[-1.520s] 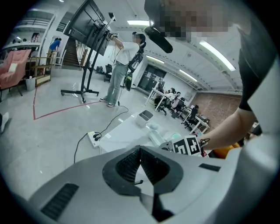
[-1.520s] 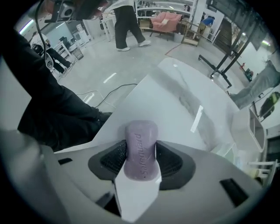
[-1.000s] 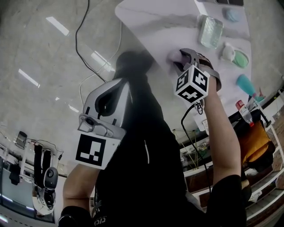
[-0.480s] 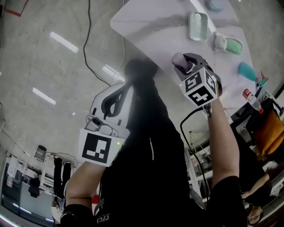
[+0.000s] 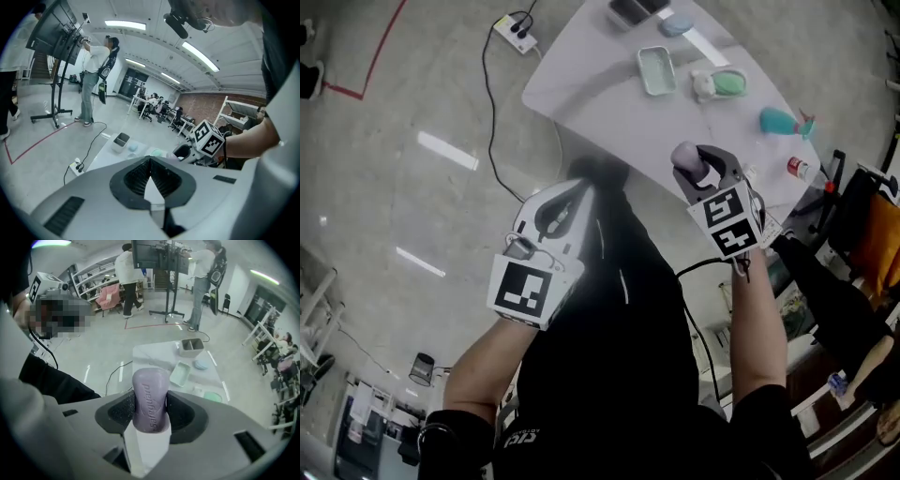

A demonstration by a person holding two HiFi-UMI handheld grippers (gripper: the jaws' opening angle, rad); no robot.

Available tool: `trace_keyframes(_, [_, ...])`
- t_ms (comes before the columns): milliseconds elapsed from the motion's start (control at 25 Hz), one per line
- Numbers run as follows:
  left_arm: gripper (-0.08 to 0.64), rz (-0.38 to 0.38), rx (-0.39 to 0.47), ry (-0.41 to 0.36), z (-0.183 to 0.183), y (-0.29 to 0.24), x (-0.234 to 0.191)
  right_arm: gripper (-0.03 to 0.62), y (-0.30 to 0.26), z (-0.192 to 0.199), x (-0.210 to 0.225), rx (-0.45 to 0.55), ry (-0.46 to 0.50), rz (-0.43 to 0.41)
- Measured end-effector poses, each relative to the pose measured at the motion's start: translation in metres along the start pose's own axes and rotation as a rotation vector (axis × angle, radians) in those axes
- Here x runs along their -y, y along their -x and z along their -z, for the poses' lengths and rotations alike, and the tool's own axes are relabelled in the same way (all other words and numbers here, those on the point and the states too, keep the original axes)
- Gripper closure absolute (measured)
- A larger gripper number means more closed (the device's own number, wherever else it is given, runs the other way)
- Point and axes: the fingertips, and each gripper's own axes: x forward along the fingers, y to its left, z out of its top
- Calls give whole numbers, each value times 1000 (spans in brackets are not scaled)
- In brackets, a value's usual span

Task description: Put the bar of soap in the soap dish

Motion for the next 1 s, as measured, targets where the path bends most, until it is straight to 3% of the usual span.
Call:
trace_keyframes(240, [552,81,-25,-85,-46,0,52,380,94,32,0,75,-188,89])
trace_keyframes(600, [552,245,-55,-268,-82,-47,173,380,182,133,13,173,-449,212])
trace_keyframes(760, [552,262,-44,-316,-94,-74,229,380,210,184,23,208,-509,231])
trace_keyframes(1000, [552,245,7,-364,-120,-98,313,380,242,253,20,263,-547,190])
